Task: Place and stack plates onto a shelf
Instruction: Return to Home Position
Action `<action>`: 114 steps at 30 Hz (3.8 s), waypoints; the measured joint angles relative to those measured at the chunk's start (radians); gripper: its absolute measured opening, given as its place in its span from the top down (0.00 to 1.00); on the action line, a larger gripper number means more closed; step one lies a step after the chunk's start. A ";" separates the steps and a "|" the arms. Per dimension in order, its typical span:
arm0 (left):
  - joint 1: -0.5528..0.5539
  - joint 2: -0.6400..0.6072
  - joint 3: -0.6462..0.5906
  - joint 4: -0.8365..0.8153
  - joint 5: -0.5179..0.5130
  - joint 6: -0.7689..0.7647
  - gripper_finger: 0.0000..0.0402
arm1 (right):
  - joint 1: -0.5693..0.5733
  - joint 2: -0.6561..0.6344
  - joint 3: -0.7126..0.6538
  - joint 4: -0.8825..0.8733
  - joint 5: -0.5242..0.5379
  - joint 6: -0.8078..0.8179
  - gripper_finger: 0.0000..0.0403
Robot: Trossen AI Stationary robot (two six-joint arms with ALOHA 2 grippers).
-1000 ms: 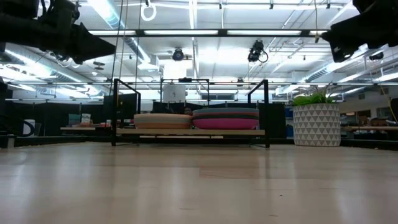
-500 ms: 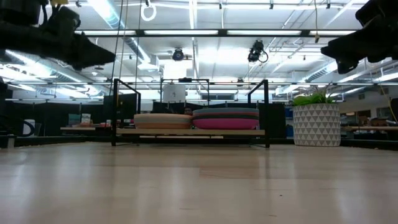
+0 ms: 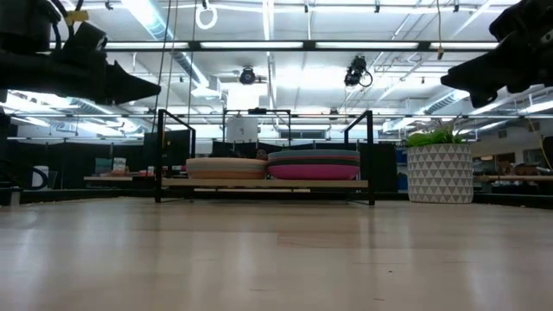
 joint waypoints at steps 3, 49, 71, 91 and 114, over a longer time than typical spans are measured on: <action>0.000 -0.009 0.000 -0.006 0.000 0.003 0.69 | 0.000 0.000 0.000 0.009 0.029 0.018 0.72; 0.000 -0.009 -0.002 -0.007 -0.003 -0.043 0.69 | 0.000 0.003 0.001 0.021 -0.026 -0.129 0.72; 0.000 -0.009 -0.002 -0.007 -0.003 -0.043 0.69 | 0.000 0.003 0.001 0.021 -0.026 -0.129 0.72; 0.000 -0.009 -0.002 -0.007 -0.003 -0.043 0.69 | 0.000 0.003 0.001 0.021 -0.026 -0.129 0.72; 0.000 -0.009 -0.002 -0.007 -0.003 -0.043 0.69 | 0.000 0.003 0.001 0.021 -0.026 -0.129 0.72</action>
